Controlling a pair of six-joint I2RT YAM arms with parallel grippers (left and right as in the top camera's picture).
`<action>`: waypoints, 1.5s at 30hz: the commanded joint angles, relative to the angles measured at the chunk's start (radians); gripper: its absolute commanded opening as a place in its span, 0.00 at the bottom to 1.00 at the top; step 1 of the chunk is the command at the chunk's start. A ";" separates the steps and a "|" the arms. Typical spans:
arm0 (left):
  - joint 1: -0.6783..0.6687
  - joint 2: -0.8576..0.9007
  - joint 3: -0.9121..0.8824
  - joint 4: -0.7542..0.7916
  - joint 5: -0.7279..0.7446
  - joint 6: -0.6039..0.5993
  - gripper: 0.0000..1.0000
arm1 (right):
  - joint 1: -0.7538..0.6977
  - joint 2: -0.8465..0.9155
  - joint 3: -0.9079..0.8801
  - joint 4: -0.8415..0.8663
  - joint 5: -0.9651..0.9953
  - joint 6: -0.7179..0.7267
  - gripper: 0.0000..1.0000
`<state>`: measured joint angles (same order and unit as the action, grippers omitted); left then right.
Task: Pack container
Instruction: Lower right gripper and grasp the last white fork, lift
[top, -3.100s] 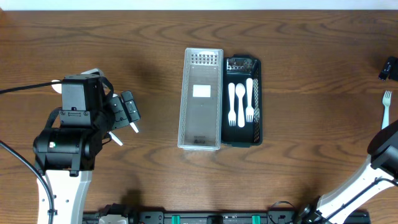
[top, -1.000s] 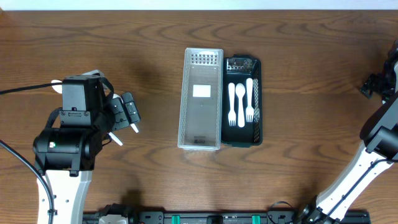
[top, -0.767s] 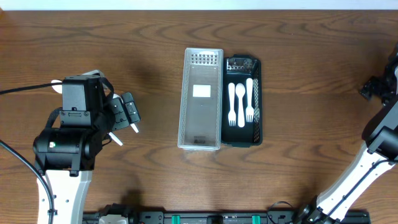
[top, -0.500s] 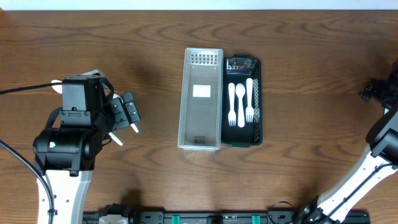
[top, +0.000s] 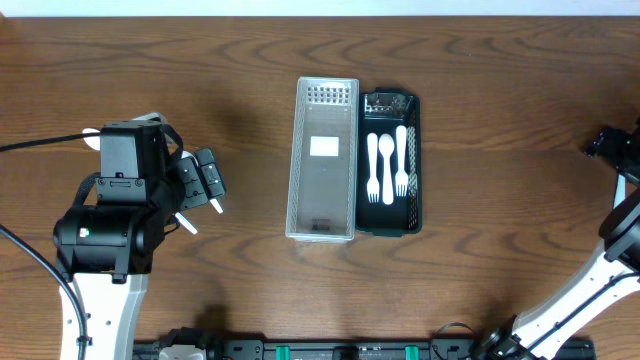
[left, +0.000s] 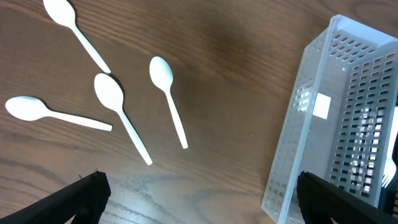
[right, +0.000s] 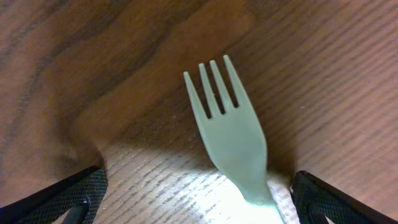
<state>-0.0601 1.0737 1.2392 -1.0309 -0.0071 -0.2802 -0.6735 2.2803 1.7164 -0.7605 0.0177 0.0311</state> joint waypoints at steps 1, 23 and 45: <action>-0.002 0.003 0.019 -0.005 -0.005 0.017 0.98 | -0.005 0.082 -0.090 -0.015 -0.053 -0.048 0.98; -0.002 0.003 0.019 -0.019 -0.005 0.017 0.98 | 0.084 0.082 -0.138 -0.082 -0.053 -0.035 0.39; -0.002 0.003 0.019 -0.028 -0.005 0.017 0.98 | 0.291 0.047 -0.138 -0.097 -0.051 -0.024 0.01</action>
<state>-0.0601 1.0737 1.2392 -1.0523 -0.0071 -0.2802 -0.4274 2.2372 1.6558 -0.8326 0.0154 -0.0048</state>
